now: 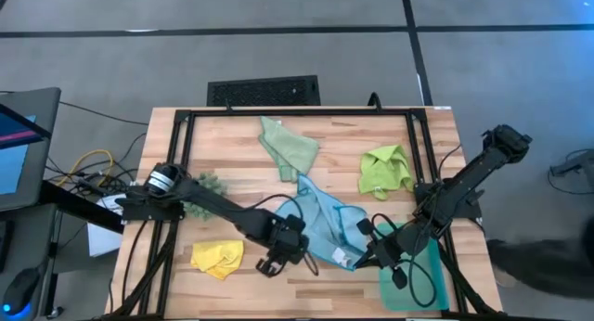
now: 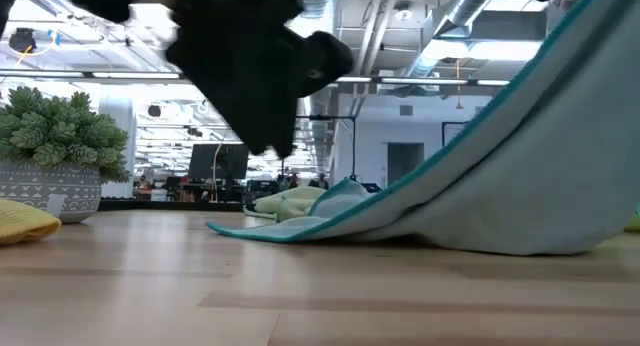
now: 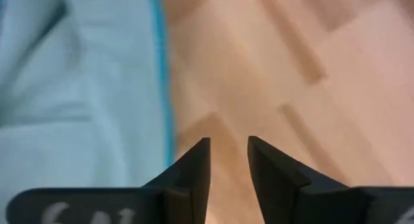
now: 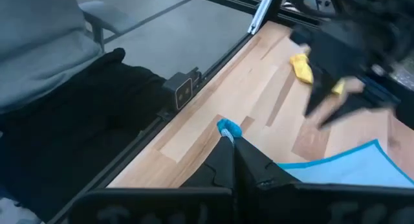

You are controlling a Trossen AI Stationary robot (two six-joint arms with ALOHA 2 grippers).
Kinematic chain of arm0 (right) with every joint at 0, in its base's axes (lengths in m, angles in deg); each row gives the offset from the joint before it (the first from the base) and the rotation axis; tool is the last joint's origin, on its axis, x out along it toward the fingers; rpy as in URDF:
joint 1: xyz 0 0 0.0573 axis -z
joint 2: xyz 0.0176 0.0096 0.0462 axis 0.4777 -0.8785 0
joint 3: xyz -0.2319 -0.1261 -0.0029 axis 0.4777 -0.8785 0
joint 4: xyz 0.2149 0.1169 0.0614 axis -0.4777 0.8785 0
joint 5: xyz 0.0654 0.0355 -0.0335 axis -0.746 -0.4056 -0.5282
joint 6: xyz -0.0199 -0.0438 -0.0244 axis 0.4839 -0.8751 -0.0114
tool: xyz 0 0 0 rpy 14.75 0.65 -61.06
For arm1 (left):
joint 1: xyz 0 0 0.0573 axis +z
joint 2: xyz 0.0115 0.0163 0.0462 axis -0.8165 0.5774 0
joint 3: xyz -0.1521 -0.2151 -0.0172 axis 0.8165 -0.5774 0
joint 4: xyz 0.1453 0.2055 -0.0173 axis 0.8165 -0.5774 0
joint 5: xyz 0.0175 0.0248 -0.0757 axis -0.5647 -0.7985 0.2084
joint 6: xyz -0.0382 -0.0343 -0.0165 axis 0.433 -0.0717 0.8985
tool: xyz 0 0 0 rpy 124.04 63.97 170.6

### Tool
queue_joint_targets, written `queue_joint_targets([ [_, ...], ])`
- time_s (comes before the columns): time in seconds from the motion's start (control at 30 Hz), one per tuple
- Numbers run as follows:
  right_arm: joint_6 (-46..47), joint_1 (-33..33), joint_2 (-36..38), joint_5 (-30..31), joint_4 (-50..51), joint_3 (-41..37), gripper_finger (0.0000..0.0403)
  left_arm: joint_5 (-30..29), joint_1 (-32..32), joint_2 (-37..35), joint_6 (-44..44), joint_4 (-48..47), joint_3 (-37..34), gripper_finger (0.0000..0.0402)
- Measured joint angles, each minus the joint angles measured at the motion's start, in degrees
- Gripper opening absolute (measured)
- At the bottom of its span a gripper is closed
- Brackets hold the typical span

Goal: Fold microfiber towels
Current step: Fold the blue microfiber cloth

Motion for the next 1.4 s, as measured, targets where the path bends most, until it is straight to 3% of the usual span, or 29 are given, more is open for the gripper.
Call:
queue_joint_targets([
  [0.1, 1.13, 0.01, 0.0, 0.84, 0.25, 0.0, 0.0017, 0.55, -0.97, -1.78, 2.85, 0.73, -3.76, 0.008],
  [0.17, 1.16, 0.0, -0.01, 0.87, 0.34, 0.0, 0.0018, -2.16, -1.34, -3.41, 4.84, 2.6, -6.6, 0.0075],
  [0.37, 1.83, 0.0, -0.33, 0.89, -0.18, 0.02, 0.0013, -19.9, -1.34, -5.91, 9.01, 4.46, -15.32, 0.0067],
  [0.43, 2.25, 0.0, -0.33, 1.02, -0.15, 0.02, 0.0015, -23.12, -0.81, -5.91, 9.13, 3.74, -18.13, 0.0067],
  [0.63, 2.27, -0.35, -0.33, 2.75, -0.31, 0.02, 0.0016, -23.33, 1.62, -6.24, 4.45, 7.69, -24.45, 0.0088],
  [0.9, 2.23, -0.35, -0.33, 2.79, -0.59, 0.02, 0.002, -20.45, 3.79, -6.26, 0.33, 11.35, -25.28, 0.0117],
  [1.07, 2.24, -0.37, -0.33, 2.79, -0.59, 0.02, 0.0016, -19.16, 4.96, -6.15, -0.1, 12.22, -25.32, 0.0069],
  [1.2, 2.25, -0.35, -0.33, 2.79, -0.59, 0.02, 0.0016, -14.04, 6.17, -6.15, 0.69, 12.69, -25.3, 0.001],
  [1.4, 2.18, -0.37, -0.33, 5.35, -0.59, 0.02, 0.0017, -16.66, 4.11, -9.56, 3.14, 13.48, -25.76, 0.0002],
])
